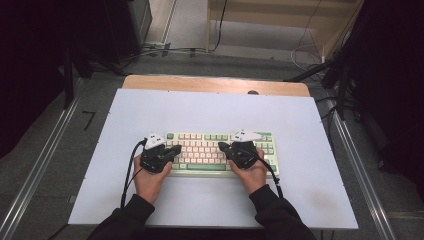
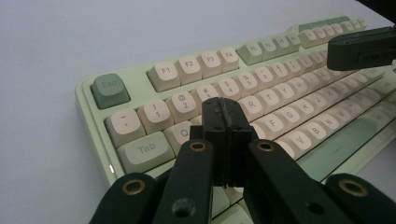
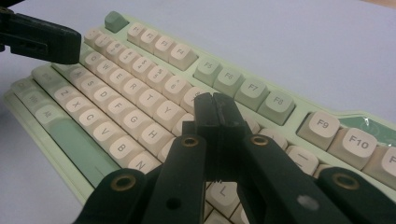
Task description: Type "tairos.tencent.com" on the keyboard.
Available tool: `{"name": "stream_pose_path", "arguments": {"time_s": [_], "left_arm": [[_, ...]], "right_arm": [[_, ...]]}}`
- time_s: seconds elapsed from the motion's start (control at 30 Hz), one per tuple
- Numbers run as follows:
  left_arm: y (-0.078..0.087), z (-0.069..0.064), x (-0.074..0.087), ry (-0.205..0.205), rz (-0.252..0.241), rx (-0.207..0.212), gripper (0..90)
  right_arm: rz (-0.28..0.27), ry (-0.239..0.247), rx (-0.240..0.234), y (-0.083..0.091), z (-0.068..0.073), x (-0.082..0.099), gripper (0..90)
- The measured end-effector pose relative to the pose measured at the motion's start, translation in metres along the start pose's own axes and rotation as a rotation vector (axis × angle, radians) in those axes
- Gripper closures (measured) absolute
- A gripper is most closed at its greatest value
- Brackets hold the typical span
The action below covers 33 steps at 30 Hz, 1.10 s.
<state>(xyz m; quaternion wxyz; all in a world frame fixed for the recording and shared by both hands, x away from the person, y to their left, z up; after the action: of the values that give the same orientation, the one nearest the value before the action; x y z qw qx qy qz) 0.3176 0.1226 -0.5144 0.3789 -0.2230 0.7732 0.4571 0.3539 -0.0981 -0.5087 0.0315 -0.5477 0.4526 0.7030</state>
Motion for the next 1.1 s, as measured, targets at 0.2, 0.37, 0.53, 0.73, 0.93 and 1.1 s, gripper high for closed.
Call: {"name": "stream_pose_path", "arguments": {"time_s": [0.2, 0.37, 0.53, 0.73, 0.93, 1.1], "left_arm": [[0.0, 0.0, 0.0, -0.003, 0.003, 0.002, 90.0], [0.0, 0.0, 0.0, 0.001, 0.002, 0.002, 90.0], [0.0, -0.001, 0.0, -0.005, 0.004, 0.002, 90.0], [0.0, -0.001, 0.001, -0.004, 0.005, 0.002, 90.0], [-0.001, -0.001, 0.0, 0.0, 0.001, 0.005, 90.0], [-0.004, -0.006, -0.002, 0.013, 0.0, 0.023, 90.0]], "right_arm": [[0.021, 0.013, 0.005, -0.006, 0.0, 0.002, 87.5], [0.03, 0.012, 0.007, -0.009, -0.002, 0.004, 87.5], [0.038, 0.012, 0.006, -0.011, -0.001, 0.004, 87.5], [0.048, 0.021, 0.008, -0.014, 0.0, 0.006, 87.5], [0.033, 0.018, 0.0, -0.01, 0.003, 0.003, 87.6], [0.003, 0.015, -0.002, -0.001, 0.002, -0.003, 87.6]]}}
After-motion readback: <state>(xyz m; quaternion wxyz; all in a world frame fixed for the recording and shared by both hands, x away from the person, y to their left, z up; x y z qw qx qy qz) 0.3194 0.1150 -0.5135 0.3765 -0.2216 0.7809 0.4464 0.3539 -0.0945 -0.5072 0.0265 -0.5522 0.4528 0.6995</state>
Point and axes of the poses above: each handheld gripper's, and its own axes: y roughly backward along the jaws, x roughly out of its underside, z roughly to its left, the point moved 5 cm from there along -y, roughly forward along the jaws, and after that the axes turned 6 degrees about y, right-handed, at the moved point
